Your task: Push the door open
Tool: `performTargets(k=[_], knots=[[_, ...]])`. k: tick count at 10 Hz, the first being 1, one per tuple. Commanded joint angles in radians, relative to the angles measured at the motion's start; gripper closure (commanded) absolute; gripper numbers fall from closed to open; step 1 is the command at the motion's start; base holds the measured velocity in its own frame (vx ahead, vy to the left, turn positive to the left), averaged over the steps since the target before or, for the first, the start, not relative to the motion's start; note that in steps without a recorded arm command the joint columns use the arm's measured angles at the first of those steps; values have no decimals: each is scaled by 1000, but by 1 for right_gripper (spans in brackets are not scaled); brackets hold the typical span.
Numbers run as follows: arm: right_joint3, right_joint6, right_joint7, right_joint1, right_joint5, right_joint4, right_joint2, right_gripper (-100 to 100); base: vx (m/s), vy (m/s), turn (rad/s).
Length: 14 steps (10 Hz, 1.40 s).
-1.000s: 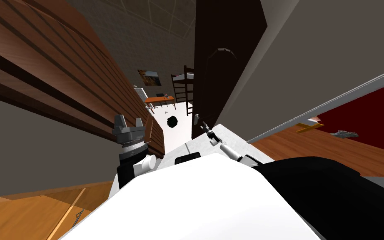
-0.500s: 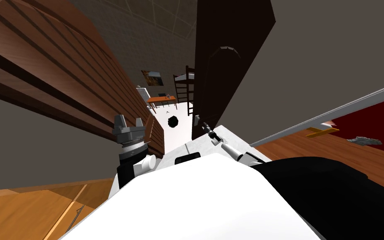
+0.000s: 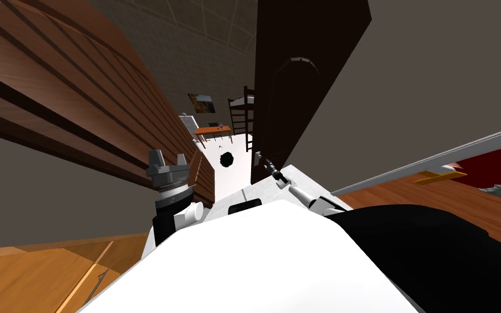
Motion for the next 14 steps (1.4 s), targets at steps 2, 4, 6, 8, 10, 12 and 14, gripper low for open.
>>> performTargets(k=[2,4,6,8,10,12,14], knots=[[-13,11,8,-16,3,19,19,-100,198,14,60],[-24,19,14,-29,7,35,35,-100,198,25,70],[-32,25,19,-39,9,47,47,-100,172,17,56],[-29,24,17,-36,8,42,42,100,32,4,1],[-29,24,17,-36,8,42,42,100,-24,-5,4],[-29,24,17,-36,8,42,42,100,-6,-1,-2],[-44,30,29,-44,10,53,53,100,58,10,-23]])
